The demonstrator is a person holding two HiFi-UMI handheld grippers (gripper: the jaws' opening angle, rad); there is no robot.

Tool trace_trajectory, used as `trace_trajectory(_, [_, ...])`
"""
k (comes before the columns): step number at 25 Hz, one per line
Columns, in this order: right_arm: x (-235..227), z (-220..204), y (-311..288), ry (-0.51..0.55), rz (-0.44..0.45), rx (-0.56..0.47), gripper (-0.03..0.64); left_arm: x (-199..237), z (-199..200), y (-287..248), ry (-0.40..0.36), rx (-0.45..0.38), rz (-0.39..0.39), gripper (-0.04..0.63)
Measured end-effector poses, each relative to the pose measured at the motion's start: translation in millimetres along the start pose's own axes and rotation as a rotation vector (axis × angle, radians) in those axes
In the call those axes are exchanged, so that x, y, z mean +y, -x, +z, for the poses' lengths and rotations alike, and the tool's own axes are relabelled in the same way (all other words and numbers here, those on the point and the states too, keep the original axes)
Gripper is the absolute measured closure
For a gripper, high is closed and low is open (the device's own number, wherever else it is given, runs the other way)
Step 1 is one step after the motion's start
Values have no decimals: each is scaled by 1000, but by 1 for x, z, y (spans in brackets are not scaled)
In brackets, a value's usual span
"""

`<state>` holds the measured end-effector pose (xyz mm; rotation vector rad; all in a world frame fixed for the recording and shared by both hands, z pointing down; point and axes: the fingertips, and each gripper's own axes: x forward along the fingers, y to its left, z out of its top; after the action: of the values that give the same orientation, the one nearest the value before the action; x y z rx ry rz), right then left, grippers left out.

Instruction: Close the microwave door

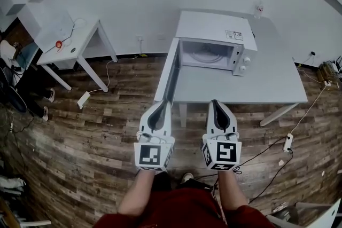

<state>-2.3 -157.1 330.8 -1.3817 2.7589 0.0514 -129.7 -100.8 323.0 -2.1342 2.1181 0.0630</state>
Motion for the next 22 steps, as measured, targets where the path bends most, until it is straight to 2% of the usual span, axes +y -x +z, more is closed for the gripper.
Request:
trace_trajectory(7, [26, -14, -34, 25, 7, 25, 589, 38, -13, -6, 22, -9, -18, 568])
trace_trajectory(11, [39, -23, -56, 17, -3, 50, 589, 61, -32, -6, 28, 12, -74, 566])
trace_trajectory(18, [53, -40, -86, 36, -18, 92, 588, 79, -70, -9, 32, 70, -230, 563])
trace_trajectory(22, [59, -48, -96, 49, -29, 113, 588, 76, -96, -7, 6, 124, -383, 457])
